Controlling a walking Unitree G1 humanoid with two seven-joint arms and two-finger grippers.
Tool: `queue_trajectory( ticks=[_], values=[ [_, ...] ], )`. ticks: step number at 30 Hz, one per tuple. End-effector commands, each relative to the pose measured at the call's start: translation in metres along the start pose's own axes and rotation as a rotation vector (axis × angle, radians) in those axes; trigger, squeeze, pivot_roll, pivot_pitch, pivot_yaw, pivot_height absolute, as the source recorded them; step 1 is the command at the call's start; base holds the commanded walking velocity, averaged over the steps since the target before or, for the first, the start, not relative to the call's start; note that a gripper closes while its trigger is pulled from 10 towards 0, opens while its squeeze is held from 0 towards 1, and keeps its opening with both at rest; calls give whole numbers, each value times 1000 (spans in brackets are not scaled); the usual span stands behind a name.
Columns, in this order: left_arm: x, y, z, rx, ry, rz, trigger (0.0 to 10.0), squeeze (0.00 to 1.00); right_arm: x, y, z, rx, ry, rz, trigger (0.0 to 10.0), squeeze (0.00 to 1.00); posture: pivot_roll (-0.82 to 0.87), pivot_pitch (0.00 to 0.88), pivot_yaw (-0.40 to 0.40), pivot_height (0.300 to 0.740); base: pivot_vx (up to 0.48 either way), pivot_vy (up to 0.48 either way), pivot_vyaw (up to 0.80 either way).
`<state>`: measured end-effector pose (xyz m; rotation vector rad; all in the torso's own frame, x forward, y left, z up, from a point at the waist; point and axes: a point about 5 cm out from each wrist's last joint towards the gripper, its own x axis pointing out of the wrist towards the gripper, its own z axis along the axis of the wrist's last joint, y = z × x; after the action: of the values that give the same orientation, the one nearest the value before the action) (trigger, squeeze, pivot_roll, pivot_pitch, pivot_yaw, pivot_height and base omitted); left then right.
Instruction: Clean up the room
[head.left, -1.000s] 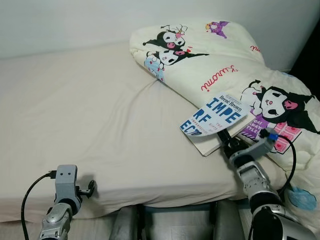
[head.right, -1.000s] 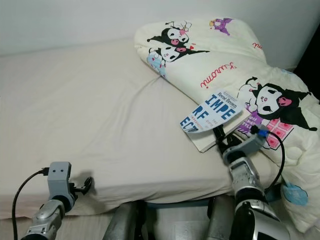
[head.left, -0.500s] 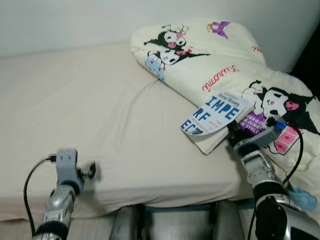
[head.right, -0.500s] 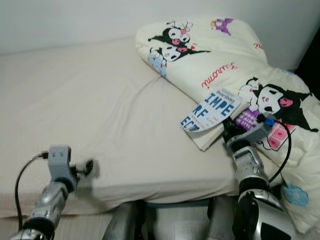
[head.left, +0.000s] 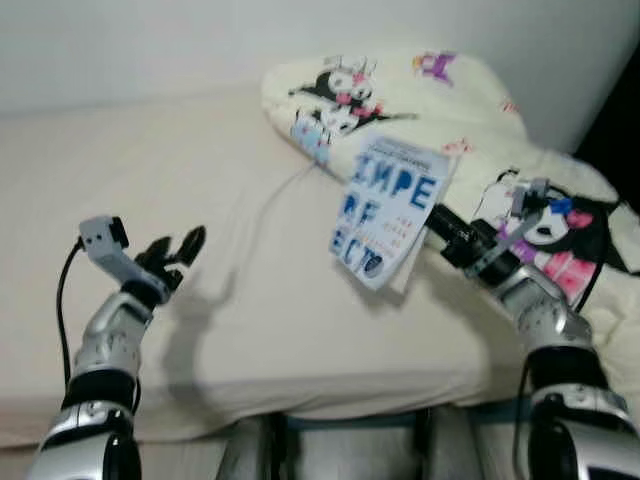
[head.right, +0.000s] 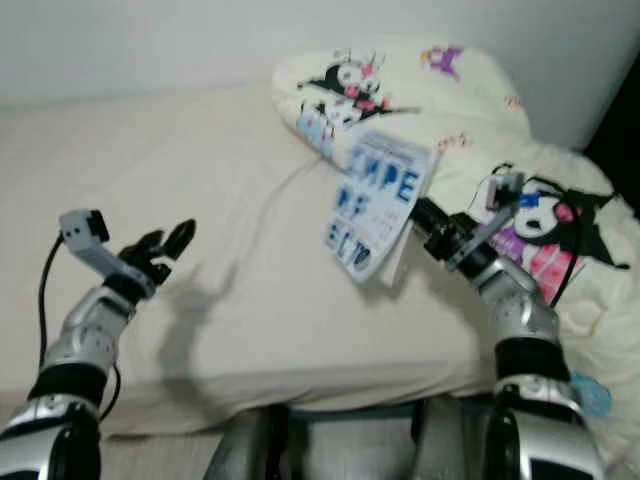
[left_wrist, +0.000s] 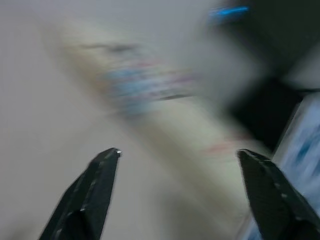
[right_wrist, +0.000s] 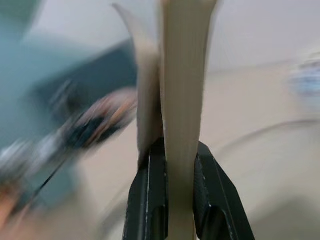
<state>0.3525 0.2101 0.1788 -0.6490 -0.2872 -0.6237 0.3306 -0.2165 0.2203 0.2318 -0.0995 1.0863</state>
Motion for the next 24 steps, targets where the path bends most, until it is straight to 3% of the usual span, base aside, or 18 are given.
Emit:
queue_trajectory(
  ticks=[1, 2, 3, 5, 6, 9, 13, 15, 24],
  values=[
    [0, -8, 1, -57, -12, -91, 10000, 0, 6, 11, -7, 38, 33, 114, 0, 0, -58, 82, 88, 580, 0, 0, 0],
    [3, -17, 3, -95, -14, -170, 10000, 0, 3, 16, -9, 48, 98, 157, 0, 0, -76, 78, 89, 580, 0, 0, 0],
    [6, -36, 2, -127, 28, -342, 10000, 0, -4, 25, -13, 60, 212, 219, 0, 0, -91, 74, 88, 580, 0, 0, 0],
    [6, -36, 2, -127, 28, -342, 10000, 0, -4, 25, -13, 60, 212, 219, 0, 0, -91, 74, 88, 580, 0, 0, 0],
    [5, -49, 2, -107, 58, -472, 10000, 0, -7, 33, -11, 64, 268, 263, 0, 0, -106, 71, 82, 580, 0, 0, 0],
    [2, -55, 5, -104, 71, -553, 10000, 0, -5, 39, -8, 63, 289, 290, 0, 0, -119, 66, 79, 580, 0, 0, 0],
    [-1, -58, 7, -118, 83, -602, 10000, 0, -3, 42, -6, 60, 296, 302, 0, 0, -126, 63, 79, 580, 0, 0, 0],
    [-7, -60, 3, -98, 155, -651, 10000, 0, 3, 51, 0, 53, 294, 340, 0, 0, -125, 58, 73, 580, 0, 0, 0],
    [-21, -59, -17, -87, 270, -645, 10000, 0, 7, 58, 13, 42, 275, 379, 0, 0, -142, 45, 65, 580, 0, 0, 0]
  ],
)
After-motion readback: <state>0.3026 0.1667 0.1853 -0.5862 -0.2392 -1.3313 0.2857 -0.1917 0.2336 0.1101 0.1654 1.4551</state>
